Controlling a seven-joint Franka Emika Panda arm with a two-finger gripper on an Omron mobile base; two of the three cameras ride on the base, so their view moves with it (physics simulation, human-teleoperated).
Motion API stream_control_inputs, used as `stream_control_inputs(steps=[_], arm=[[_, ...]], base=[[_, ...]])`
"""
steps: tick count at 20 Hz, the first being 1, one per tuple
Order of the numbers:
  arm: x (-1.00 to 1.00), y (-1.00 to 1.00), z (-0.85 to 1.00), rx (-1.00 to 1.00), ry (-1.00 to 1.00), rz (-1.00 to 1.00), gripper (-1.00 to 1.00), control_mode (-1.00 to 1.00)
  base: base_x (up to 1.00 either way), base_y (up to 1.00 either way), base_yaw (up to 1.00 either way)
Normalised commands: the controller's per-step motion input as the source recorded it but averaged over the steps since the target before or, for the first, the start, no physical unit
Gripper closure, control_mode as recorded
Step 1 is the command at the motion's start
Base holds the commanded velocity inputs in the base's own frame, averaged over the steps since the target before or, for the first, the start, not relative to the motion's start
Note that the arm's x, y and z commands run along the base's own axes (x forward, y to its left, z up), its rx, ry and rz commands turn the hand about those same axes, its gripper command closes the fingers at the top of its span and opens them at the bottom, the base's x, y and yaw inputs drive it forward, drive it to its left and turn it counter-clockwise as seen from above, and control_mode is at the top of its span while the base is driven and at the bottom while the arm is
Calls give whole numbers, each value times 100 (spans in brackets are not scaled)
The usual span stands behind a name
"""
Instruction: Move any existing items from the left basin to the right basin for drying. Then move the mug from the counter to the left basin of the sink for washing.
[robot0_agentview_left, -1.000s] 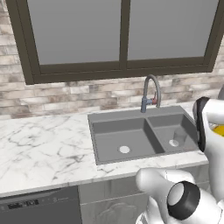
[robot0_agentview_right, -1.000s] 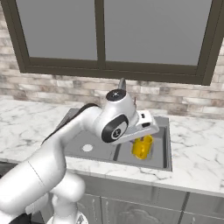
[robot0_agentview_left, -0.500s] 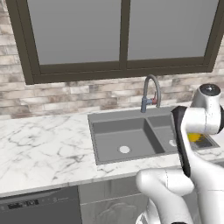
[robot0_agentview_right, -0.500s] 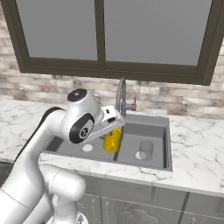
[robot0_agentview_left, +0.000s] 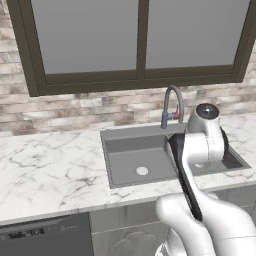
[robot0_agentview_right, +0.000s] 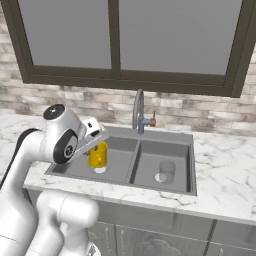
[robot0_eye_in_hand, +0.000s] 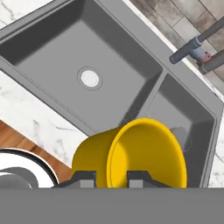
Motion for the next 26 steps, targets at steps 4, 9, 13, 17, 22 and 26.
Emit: stream_control_inputs(steps=[4, 9, 13, 17, 22, 26], arm=[[39, 80, -7, 0, 1, 10, 100, -100], [65, 56, -43, -1, 11, 6, 100, -100], [82, 26, -56, 0, 15, 4, 100, -100], [85, 4, -47, 0, 10, 1, 100, -100], [78, 0, -35, 0, 7, 0, 100, -100], [64, 1, -43, 0, 5, 0, 100, -100]], base=[[0, 0, 0], [0, 0, 0], [0, 0, 0], [0, 0, 0], [0, 0, 0], [0, 0, 0]])
